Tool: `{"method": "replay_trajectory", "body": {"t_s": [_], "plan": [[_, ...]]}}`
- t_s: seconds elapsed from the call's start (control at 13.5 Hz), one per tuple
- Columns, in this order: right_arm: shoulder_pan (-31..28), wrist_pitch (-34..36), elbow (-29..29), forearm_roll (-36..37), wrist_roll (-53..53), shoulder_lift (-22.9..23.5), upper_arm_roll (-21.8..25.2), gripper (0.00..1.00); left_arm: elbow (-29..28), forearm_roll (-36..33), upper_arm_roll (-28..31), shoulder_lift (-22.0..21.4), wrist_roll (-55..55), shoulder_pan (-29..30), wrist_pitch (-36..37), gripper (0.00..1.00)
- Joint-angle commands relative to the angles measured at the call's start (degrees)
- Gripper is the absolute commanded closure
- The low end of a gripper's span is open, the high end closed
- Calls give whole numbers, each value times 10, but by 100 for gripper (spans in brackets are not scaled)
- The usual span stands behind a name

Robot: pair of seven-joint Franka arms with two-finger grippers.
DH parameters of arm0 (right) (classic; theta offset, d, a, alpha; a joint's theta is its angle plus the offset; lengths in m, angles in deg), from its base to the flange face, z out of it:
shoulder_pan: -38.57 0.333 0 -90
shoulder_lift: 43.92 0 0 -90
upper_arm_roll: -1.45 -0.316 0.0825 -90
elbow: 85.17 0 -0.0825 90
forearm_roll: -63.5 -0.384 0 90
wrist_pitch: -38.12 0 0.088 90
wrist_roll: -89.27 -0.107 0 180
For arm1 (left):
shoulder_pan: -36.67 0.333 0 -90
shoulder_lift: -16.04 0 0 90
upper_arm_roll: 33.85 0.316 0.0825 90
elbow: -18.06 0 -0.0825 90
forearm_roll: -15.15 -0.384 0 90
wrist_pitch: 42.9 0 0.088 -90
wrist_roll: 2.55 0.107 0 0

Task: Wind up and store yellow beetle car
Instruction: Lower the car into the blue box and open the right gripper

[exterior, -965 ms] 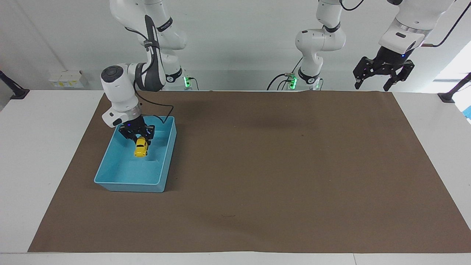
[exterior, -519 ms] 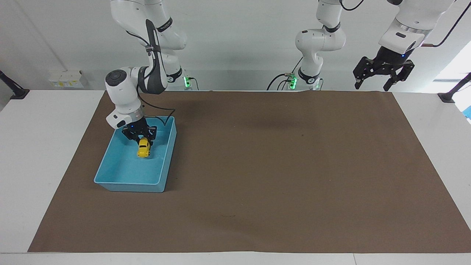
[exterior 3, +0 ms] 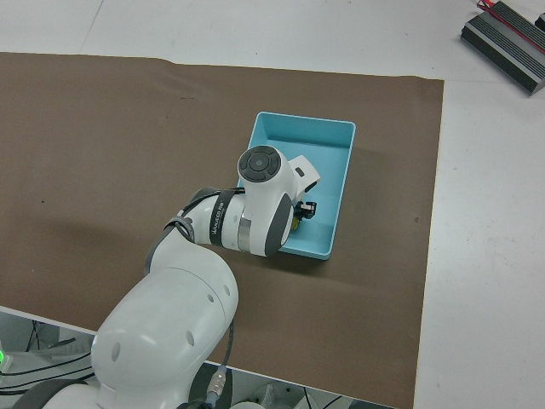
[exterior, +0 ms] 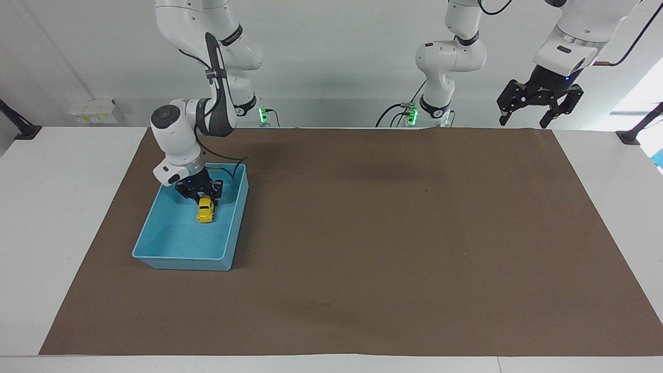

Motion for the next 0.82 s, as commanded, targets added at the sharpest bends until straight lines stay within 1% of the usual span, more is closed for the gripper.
{"method": "replay_trajectory", "body": {"t_s": [0.0,0.07,0.22,0.52,0.74], "plan": [[-3,-7,2,-21,30,2,-3,0,-4,6,-5,-8,-3,10,6,0],[-3,-6,9,-21,30,0,-3,0,-4,6,-5,-8,-3,10,6,0],[-2,31,33,-21,27,-6,-3,0,-4,6,-5,-8,-3,11,6,0],[-3,158,138,-20,23,-7,-2,0,-4,6,-5,-8,-3,11,6,0],[-9,223,218,-10,17,-1,-2,0,-4,6,-5,-8,-3,11,6,0]]}}
